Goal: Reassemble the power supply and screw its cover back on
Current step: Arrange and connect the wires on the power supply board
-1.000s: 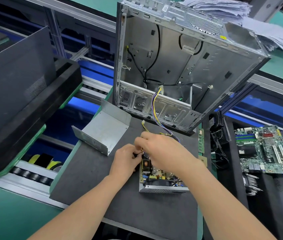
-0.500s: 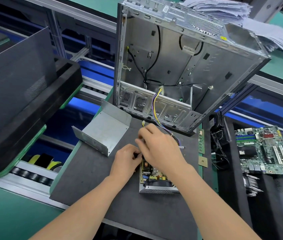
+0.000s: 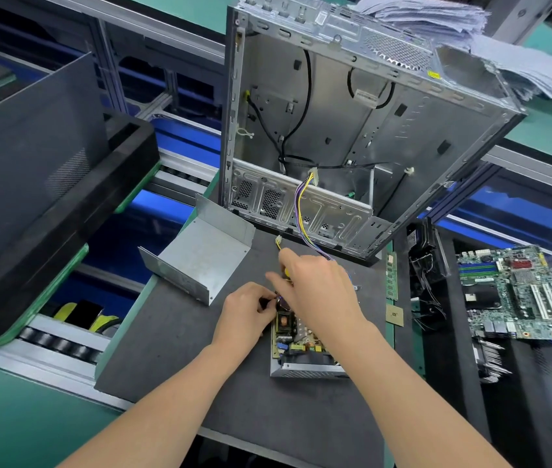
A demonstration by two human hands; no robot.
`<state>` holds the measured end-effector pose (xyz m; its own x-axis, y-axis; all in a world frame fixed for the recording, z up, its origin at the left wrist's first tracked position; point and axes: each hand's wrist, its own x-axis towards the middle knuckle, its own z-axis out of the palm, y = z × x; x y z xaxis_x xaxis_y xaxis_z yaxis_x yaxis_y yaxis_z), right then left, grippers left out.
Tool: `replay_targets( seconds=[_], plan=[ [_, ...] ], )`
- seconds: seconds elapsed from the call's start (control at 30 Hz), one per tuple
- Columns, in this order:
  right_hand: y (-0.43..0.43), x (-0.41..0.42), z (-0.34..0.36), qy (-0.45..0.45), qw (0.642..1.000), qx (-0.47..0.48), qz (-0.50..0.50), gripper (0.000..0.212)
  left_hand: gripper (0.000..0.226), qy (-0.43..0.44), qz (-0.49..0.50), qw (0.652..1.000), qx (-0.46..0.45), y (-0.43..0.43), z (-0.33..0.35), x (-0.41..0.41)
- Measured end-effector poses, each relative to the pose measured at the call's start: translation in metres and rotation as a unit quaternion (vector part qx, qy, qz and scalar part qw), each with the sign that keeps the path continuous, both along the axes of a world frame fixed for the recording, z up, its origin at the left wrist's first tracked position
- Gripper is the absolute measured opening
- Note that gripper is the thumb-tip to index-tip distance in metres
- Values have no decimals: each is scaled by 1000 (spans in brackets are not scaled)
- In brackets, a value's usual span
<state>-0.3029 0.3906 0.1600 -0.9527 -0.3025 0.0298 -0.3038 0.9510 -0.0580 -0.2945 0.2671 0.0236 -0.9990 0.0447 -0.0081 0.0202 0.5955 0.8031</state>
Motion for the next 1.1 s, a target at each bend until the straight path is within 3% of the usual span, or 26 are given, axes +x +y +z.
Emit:
replay_targets(
  seconds=[0.13,0.2,0.3,0.4,0.47,0.6,0.77,0.87,0.93,0.97,1.03,1.1],
  plan=[
    [-1,2,-2,57,998,6,-40,43,9,4,1,1000,6,0,-1,0],
    [0,2,-2,61,998,-19,8,39,18,10,-2,1000,-8,0,1,-1],
    [2,4,4,-24,988,-37,149,13,36,14,-6,999,-47,1,3,-1],
    [4,2,8,-93,967,10,237,42,39,-12,-8,997,-81,4,4,-1],
    [2,2,8,-81,972,26,217,42,47,0,-5,997,-81,4,2,-3],
    [0,2,6,-23,991,12,128,15,50,6,8,999,-34,2,2,-2],
    [-8,8,1,11,1000,-7,28,27,51,3,14,1000,-10,2,-1,-1],
    [-10,14,1,71,996,-29,36,35,32,-4,4,1000,6,0,-3,-1],
    [-7,14,1,33,993,-53,99,24,15,-8,6,1000,29,0,-1,0],
    [-4,14,2,-7,988,-66,140,18,21,-16,19,999,40,0,-2,1],
    [2,11,0,-80,973,-49,213,33,41,-57,56,996,48,-1,-4,6],
    [2,9,-1,-119,962,0,246,61,40,-77,48,996,12,0,-8,8]
  ],
)
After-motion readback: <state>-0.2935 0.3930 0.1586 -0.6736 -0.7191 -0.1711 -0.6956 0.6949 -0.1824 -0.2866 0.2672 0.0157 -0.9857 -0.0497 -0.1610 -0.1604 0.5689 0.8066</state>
